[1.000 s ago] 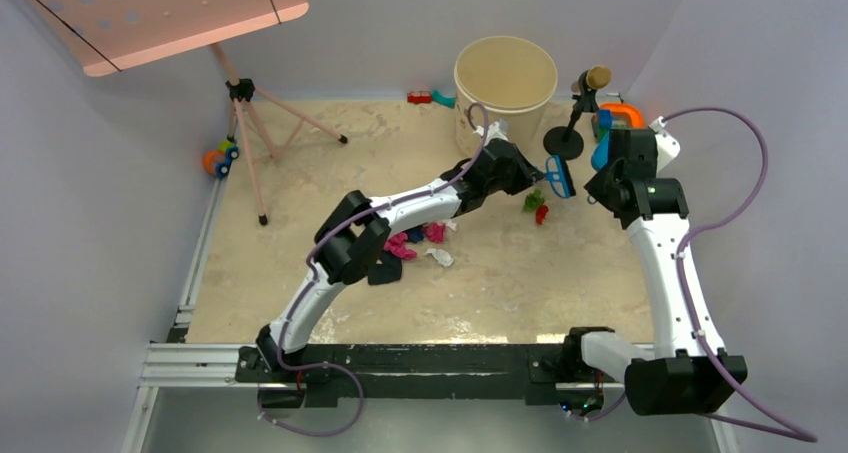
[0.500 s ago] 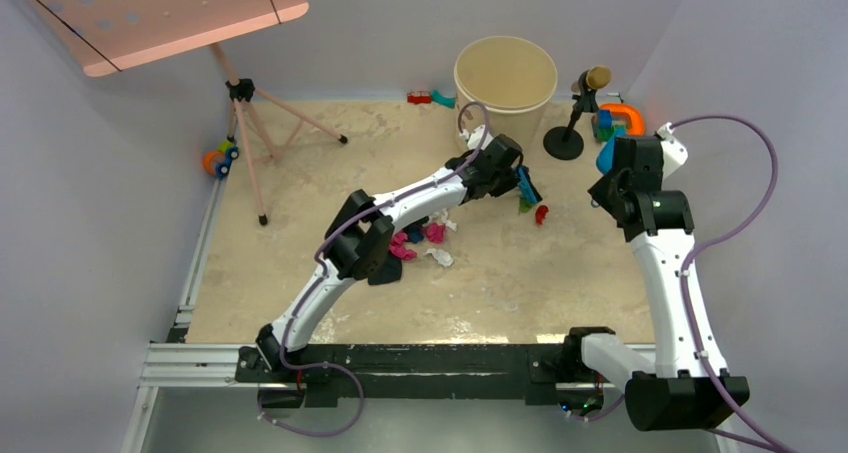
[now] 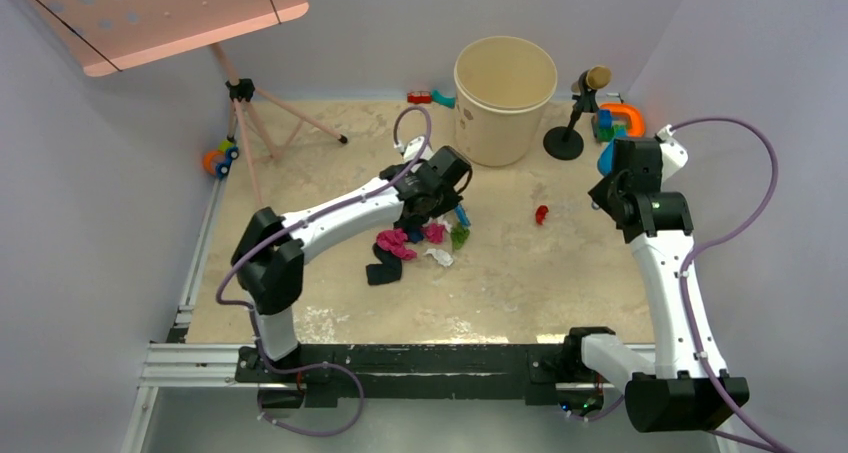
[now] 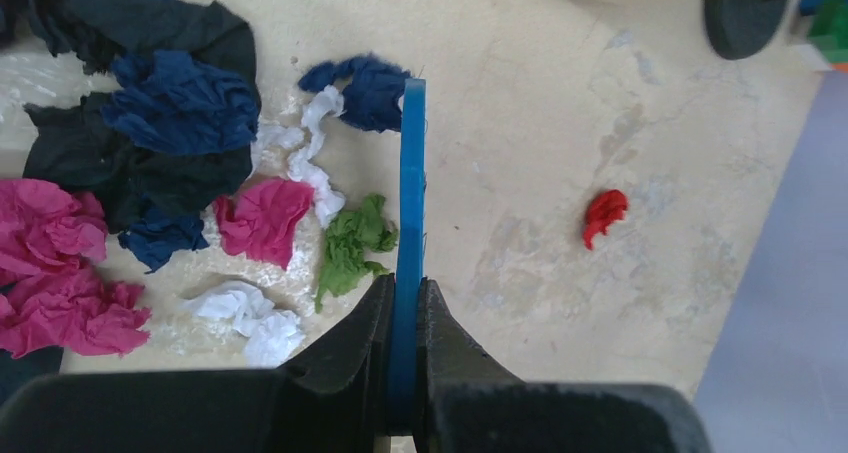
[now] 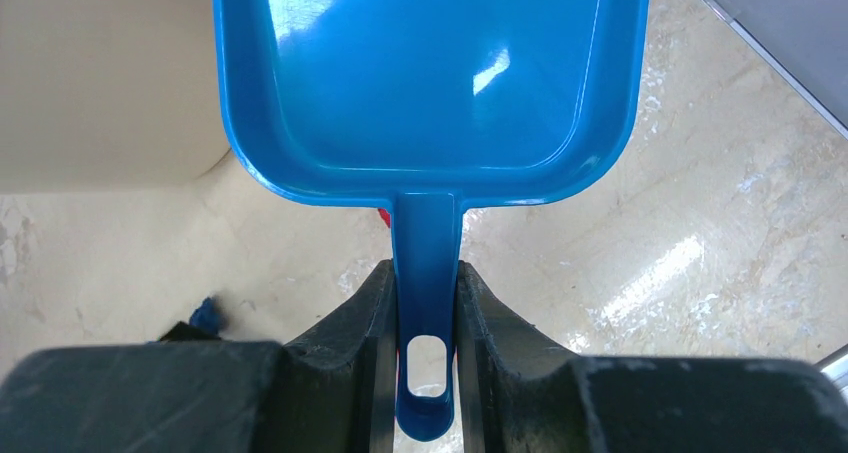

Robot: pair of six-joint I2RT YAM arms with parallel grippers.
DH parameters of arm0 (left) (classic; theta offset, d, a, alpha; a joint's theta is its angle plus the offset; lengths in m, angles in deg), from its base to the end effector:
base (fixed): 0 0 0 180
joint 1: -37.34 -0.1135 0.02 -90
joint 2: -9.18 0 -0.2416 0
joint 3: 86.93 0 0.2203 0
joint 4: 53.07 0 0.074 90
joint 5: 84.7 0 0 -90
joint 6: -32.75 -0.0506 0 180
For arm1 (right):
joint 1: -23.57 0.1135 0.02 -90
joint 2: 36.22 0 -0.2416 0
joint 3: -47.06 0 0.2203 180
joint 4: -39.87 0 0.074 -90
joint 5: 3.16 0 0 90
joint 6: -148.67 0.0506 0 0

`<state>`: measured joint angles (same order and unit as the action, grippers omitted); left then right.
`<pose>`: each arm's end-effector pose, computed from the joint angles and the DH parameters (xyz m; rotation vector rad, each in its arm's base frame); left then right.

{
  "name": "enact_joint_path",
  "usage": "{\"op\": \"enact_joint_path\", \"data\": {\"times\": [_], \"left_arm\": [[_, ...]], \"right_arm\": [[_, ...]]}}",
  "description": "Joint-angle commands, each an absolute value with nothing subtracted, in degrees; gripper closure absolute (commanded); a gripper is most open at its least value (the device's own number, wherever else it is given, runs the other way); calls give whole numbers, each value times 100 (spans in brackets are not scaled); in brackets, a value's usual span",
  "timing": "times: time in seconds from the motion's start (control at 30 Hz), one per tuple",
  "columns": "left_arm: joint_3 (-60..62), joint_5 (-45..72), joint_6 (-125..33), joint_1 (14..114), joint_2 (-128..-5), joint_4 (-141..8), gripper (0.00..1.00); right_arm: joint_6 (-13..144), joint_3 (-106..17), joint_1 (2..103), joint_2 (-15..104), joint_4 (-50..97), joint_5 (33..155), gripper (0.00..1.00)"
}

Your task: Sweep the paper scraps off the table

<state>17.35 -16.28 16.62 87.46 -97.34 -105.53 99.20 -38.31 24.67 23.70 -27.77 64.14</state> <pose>0.2571 -0.2787 0.2377 -0.6596 2.4038 -0.4763 0.1876 -0.0159 0.3362 0.9395 2.0333 -0.0672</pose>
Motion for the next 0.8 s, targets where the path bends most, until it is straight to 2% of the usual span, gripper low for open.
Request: {"op": "enact_joint_path", "data": {"times": [0.0,0.13,0.3,0.57,0.77], "left_arm": [[1639,-1666,820,8726,-9089,-9805,100],[1690,-653,284,8751,-9166,-8882,100],[2147,853,356,8838,-10046,-7814,100],[4451,1655,405,8957,-12110,-8482,100],[5202,1260,290,8959,-12737,-9605,100]], "right_arm": [[9938,-3754,2474,2302,-2636,6267,100],[9751,-3744,2475,2239,-2571,6277,100],[9480,-3686,2480,1939,-2317,6368,100],[9323,-3772,2473,1927,-2267,6383,100],[9325,-3745,2475,2026,-2161,6486,100]]}}
